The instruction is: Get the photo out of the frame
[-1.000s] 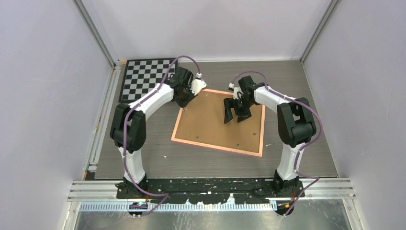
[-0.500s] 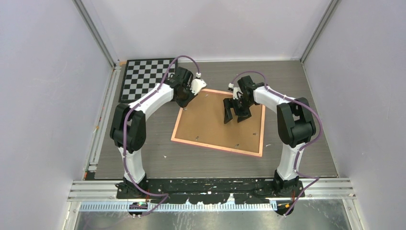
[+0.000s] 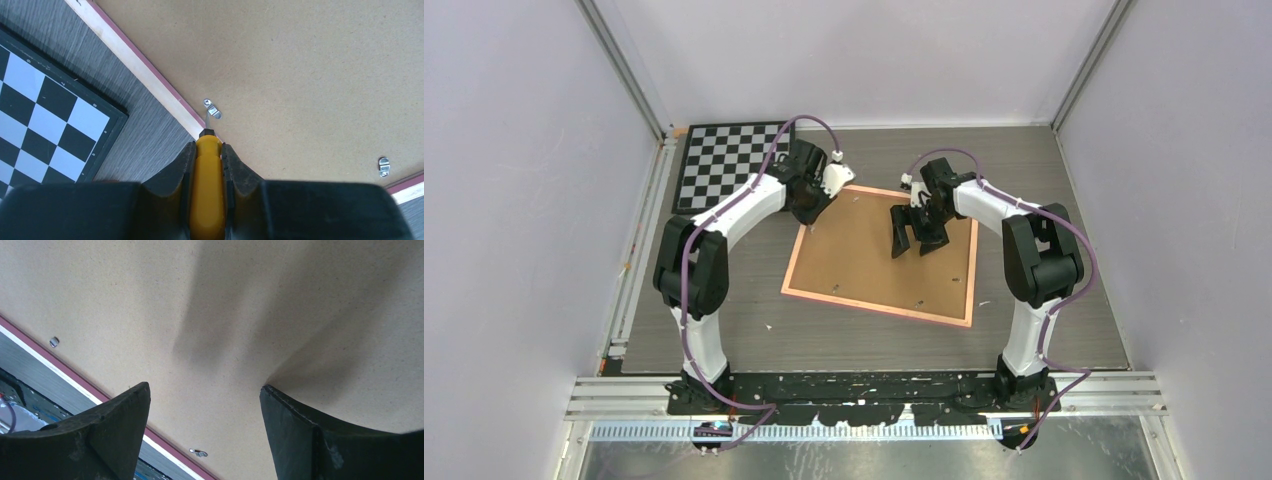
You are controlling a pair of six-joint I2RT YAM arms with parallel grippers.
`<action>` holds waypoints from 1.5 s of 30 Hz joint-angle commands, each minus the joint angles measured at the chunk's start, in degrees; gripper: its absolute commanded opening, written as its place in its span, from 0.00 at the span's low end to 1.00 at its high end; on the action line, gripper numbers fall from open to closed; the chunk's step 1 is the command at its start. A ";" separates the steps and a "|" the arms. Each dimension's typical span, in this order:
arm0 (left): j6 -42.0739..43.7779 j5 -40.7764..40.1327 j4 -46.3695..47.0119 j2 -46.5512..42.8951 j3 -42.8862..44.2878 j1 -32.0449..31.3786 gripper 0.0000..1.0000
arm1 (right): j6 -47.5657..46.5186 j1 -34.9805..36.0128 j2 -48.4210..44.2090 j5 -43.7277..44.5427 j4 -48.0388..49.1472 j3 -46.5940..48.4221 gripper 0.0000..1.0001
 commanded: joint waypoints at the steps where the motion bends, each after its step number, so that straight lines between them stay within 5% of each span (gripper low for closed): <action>1: -4.32 11.41 -5.23 -0.93 -0.58 -1.47 0.00 | -1.57 -0.14 3.90 6.11 2.98 -0.85 0.86; 19: -7.45 9.49 -0.66 2.85 1.00 -1.43 0.00 | -1.96 -0.02 4.59 6.10 2.73 -0.52 0.86; 29: -10.67 14.82 -4.83 -1.00 5.02 1.69 0.00 | -3.04 -0.10 1.76 2.68 2.73 -0.47 0.86; 36: -11.22 18.17 -8.96 -6.84 5.46 8.41 0.00 | -4.26 -0.06 -0.83 -0.46 1.67 -0.37 0.87; 45: -13.00 28.18 -11.11 -14.26 -2.18 26.17 0.00 | -5.97 -0.11 -1.43 -2.28 0.46 -0.01 0.88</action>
